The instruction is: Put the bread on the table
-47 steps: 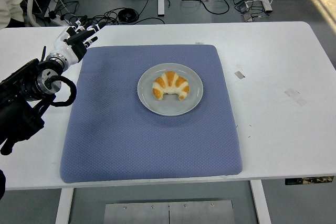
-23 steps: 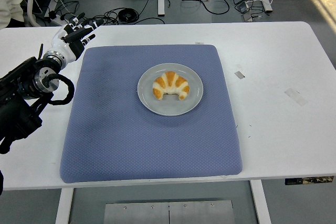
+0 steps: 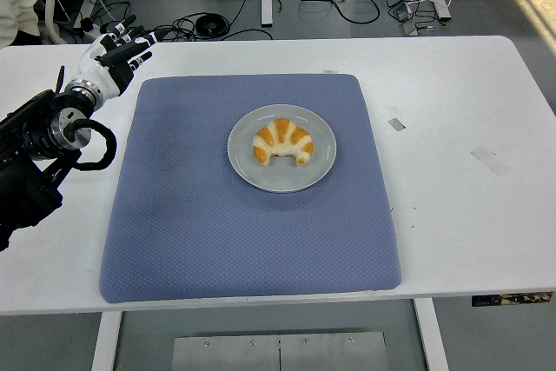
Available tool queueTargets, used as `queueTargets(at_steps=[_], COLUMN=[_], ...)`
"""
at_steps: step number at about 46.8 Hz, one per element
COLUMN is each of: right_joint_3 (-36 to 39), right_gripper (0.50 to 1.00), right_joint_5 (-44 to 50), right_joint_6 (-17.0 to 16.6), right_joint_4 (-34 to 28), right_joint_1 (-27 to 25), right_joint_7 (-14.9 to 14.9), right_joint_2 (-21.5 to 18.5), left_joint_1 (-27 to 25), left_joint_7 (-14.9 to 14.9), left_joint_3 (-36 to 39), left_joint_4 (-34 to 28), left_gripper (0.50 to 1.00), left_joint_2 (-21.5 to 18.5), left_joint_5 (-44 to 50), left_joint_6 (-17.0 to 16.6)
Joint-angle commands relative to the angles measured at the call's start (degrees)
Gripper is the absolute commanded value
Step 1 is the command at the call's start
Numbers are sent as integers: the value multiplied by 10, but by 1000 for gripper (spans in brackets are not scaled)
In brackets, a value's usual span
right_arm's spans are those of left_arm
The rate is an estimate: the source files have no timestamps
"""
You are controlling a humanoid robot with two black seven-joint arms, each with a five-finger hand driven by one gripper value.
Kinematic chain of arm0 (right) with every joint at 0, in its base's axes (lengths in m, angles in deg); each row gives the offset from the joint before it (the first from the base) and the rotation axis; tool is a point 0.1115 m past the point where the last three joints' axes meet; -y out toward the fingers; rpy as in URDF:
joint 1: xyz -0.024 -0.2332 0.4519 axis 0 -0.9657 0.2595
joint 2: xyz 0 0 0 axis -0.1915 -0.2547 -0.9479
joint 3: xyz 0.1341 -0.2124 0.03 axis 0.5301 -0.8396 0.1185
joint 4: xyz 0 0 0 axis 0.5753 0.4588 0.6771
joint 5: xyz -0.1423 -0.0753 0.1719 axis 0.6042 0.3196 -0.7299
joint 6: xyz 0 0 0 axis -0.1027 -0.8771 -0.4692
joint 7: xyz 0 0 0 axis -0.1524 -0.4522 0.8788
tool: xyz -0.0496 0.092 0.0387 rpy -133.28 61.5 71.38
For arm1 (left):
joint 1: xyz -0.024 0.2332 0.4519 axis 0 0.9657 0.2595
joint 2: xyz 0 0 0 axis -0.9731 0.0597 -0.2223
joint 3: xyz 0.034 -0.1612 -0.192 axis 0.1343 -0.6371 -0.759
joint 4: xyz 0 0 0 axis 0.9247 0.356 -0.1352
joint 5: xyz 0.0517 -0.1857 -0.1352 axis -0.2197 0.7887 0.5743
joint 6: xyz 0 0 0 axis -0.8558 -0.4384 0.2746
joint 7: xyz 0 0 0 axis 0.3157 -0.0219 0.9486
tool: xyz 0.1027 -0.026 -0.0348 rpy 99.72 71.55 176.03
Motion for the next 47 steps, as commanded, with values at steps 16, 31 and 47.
queueTargets(at_steps=[16,31,47], right_joint_3=[0,0,0], right_gripper=[1000,1000,1000], right_joint_5=[0,0,0], right_joint_6=[0,0,0], right_joint_4=[0,0,0], right_joint_1=[0,0,0], right_joint_7=[0,0,0], right_joint_2=[0,0,0], left_joint_1=[2,-1,-4], left_joint_7=[0,-1,-1], left_joint_3=[0,-8,-7], left_joint_4=[0,0,0], left_gripper=[980,981,980], left_joint_2=[0,1,2], left_joint_5=[-1,1,0], left_joint_6=[0,0,0])
